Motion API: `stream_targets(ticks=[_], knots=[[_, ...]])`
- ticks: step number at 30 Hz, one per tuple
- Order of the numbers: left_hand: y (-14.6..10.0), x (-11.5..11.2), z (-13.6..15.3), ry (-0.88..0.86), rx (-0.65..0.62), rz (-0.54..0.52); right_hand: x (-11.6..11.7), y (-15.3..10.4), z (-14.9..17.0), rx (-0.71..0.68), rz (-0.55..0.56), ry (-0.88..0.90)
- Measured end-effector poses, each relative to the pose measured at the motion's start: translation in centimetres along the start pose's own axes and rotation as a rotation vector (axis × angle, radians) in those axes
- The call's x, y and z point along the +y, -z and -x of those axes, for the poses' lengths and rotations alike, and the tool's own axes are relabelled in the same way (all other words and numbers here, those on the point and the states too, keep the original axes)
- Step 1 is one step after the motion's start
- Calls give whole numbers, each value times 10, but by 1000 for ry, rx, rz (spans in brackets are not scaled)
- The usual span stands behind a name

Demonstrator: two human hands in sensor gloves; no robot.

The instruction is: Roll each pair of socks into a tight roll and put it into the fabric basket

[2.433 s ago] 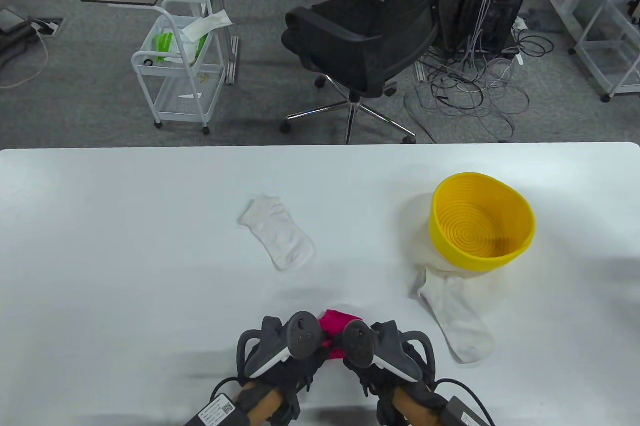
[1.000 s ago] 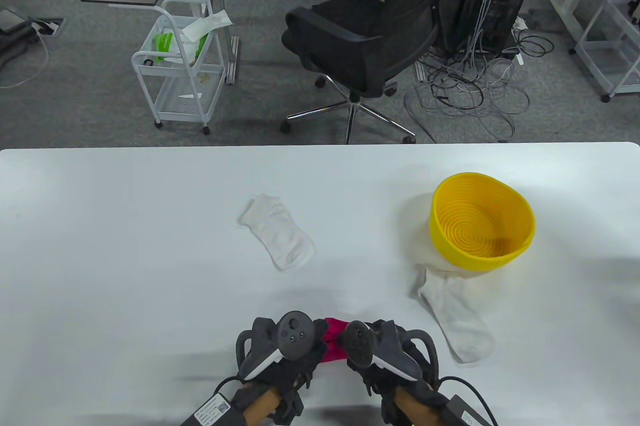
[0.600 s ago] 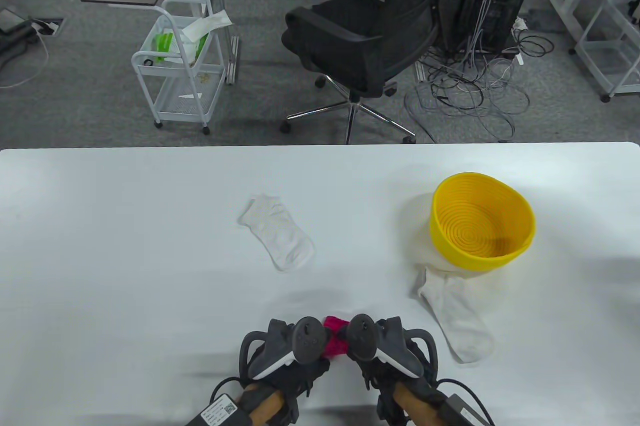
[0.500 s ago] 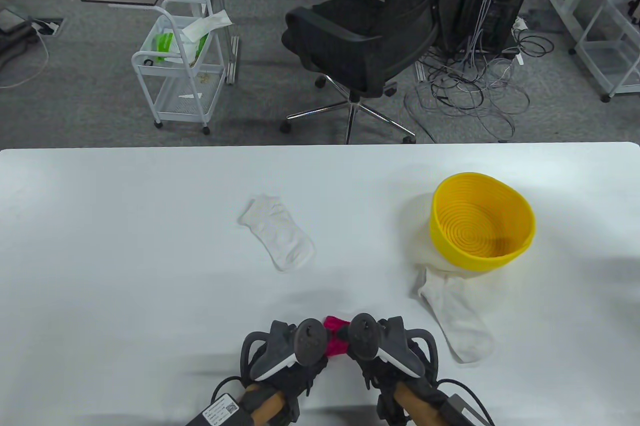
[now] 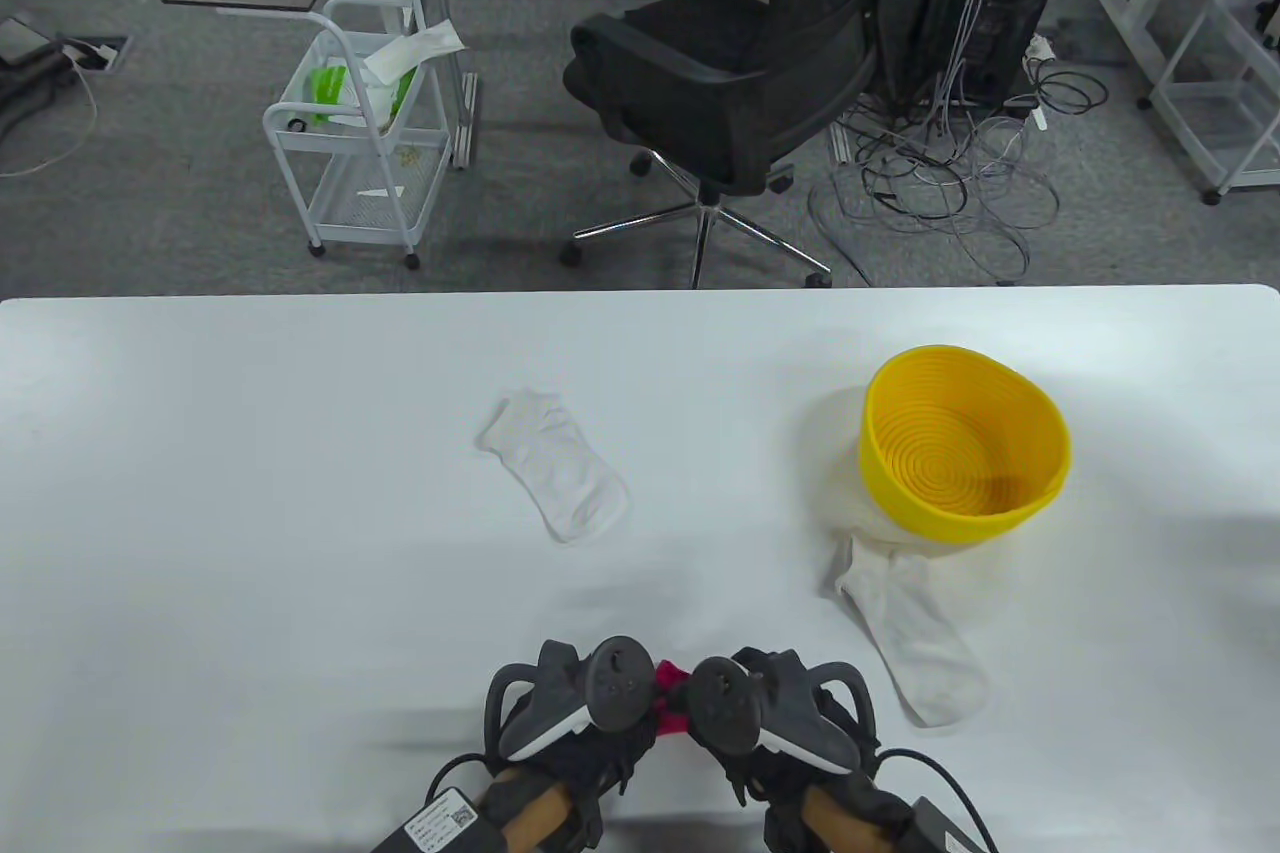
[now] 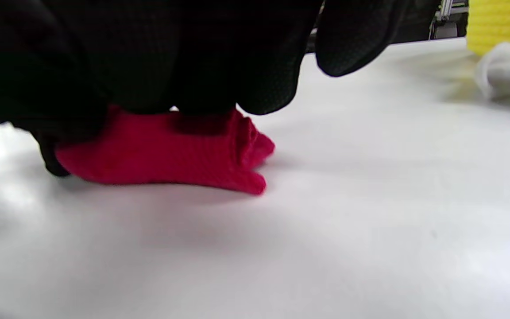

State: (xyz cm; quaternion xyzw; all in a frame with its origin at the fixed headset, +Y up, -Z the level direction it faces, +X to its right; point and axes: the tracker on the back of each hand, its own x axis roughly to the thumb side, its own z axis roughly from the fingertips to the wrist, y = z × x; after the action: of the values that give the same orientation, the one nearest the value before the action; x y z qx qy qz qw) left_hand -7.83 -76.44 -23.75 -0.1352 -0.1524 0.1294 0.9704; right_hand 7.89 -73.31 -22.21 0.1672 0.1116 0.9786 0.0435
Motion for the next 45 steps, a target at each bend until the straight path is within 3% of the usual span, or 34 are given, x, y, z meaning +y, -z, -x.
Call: stream_targets(ticks=[13,17,22,29,31,37,45], knots=[[-13,22,2,-73,-23,-150,12,10,13,86,-42,15],[-15,21,-4,16,-38,-143,14,12,17,102,-67,43],[-7,7,-5,103,-23,-54,15,16,19,131,-69,68],[-2,1,-5,108,-30,-82,15,17,22,147,-55,94],[-4,3,-7,110,-45,-125,12,14,21,131,-32,75],[-5,5,-12,95,-60,-59,-8,-4,10,6,109,44],[-3,4,-8,54,-59,-26,0,-4,3,-6,23,-47]])
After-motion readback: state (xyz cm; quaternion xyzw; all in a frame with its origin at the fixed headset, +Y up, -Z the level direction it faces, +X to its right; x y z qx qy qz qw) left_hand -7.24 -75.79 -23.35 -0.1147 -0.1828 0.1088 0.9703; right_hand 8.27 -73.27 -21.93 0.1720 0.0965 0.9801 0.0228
